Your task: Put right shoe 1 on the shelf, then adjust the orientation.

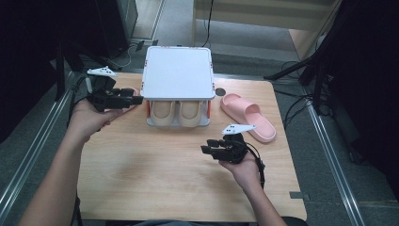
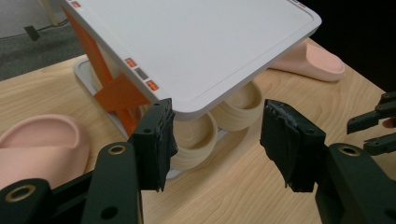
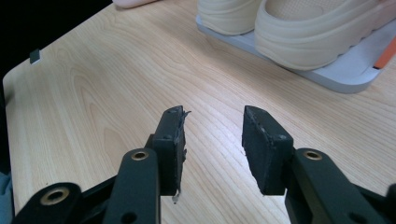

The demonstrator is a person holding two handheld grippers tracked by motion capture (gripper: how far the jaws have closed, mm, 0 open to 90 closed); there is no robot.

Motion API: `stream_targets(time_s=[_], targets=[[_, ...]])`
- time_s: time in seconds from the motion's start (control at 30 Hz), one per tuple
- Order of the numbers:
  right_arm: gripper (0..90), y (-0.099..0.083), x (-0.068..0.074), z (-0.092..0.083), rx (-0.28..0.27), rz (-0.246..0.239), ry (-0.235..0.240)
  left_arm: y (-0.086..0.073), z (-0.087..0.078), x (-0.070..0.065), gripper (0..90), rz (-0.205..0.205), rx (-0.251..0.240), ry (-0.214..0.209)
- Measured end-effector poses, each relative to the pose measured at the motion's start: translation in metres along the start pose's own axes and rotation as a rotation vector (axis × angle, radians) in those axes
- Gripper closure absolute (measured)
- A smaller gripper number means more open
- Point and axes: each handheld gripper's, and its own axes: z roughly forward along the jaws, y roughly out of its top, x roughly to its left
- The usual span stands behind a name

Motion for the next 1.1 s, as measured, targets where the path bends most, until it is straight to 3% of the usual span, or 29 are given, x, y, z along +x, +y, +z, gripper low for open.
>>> stream_targets(time_s=[0.3, 0.37, 0.57, 0.77, 0.8, 0.83, 1.1], targets=[[58.5, 0.004, -0.006, 0.000, -0.013, 0.020, 0.001, -0.015, -0.004, 0.013, 44.3, -0.014, -0.002, 0.040], [58.5, 0.006, -0.008, 0.000, -0.013, 0.024, 0.004, -0.021, -0.005, 0.022, 44.3, -0.033, -0.001, 0.062], [58.7, 0.010, -0.012, 0.004, -0.023, 0.023, 0.004, -0.032, -0.006, 0.033, 46.7, -0.032, 0.001, 0.093], [59.4, 0.013, -0.013, 0.008, -0.014, 0.022, -0.003, -0.047, -0.006, 0.053, 47.2, -0.073, 0.004, 0.115], [59.5, 0.014, -0.012, 0.009, -0.010, 0.016, -0.002, -0.051, -0.006, 0.060, 48.3, -0.106, 0.004, 0.129], [59.5, 0.014, -0.012, 0.009, -0.009, 0.016, 0.002, -0.053, -0.007, 0.063, 49.3, -0.112, 0.007, 0.124], [59.4, 0.016, -0.012, 0.014, 0.009, 0.003, 0.002, -0.070, -0.001, 0.086, 49.9, -0.124, 0.024, 0.174]])
